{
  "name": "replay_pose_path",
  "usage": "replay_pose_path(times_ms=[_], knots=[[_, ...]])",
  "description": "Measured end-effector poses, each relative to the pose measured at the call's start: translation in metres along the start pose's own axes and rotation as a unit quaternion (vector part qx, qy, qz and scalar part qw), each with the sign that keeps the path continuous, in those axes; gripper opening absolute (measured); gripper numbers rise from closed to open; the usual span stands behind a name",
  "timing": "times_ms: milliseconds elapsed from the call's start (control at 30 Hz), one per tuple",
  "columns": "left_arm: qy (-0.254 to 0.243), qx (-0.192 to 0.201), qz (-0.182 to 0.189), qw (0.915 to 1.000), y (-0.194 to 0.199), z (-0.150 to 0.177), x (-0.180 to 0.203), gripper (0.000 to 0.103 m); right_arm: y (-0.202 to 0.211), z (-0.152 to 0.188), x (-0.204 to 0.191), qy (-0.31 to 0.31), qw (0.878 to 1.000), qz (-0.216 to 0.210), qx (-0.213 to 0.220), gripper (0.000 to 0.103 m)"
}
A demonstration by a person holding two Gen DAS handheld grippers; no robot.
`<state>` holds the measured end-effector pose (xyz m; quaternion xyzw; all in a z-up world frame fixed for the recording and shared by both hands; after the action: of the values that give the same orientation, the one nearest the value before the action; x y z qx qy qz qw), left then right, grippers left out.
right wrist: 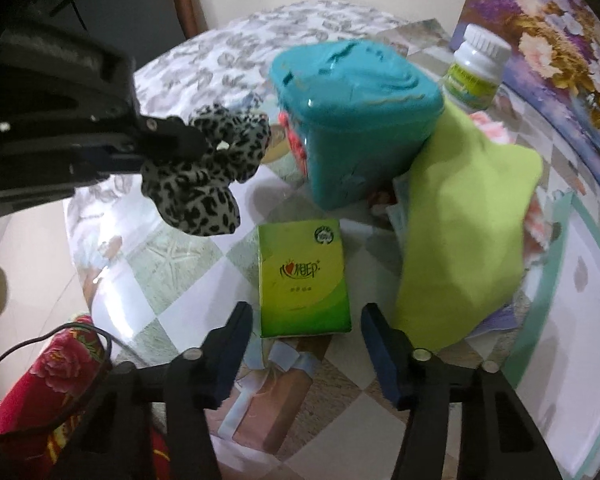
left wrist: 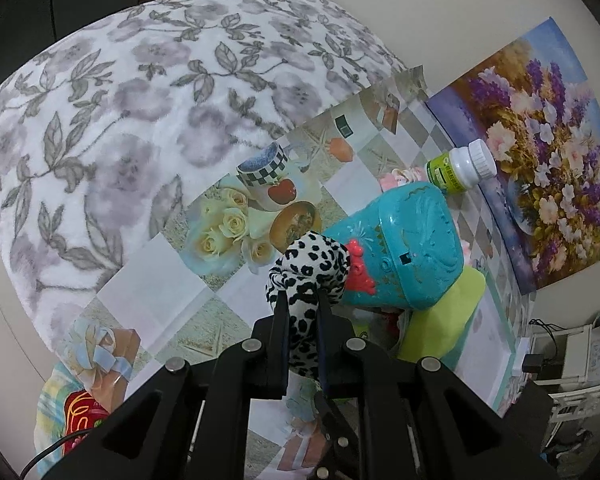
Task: Organize soft objects
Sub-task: 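Lift the scrunchie with the left gripper while the right gripper grasps the green tissue pack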
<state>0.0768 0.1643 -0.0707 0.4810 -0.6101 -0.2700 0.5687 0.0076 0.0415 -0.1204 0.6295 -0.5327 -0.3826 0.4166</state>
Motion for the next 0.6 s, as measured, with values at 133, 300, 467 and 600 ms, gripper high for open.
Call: replay_pose_path(times_ms=[133,300,467,600], knots=[[0.001,-0.002,-0.001,1.0,-0.001,0.0,-0.001,0.011,-0.004,-0.001,-0.001,-0.001,1.0,-0.002,0.0,0.05],[-0.001,0.002,-0.004,1.0,0.001,0.0,-0.001,0.011,-0.001,-0.002,0.001,-0.004,1.0,-0.005,0.007,0.05],[-0.001,0.011,-0.008,0.9999,0.008,0.001,-0.001,0.011,0.015,-0.003,0.009,-0.018,1.0,-0.011,0.021,0.05],[-0.009,0.024,-0.014,0.9996,0.018,0.003,0.003,0.011,0.032,-0.001,0.016,-0.031,0.999,-0.018,0.04,0.05]])
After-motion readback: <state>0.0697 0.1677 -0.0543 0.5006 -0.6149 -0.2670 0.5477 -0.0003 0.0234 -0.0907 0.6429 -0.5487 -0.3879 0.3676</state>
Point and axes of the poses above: each gripper's, at about its wrist camera, not at the fingertips, and y roughly against the way its jaws point, x to its right, z to its underside, the point moved 2 cm from there along -y, roughly the way its jaws point
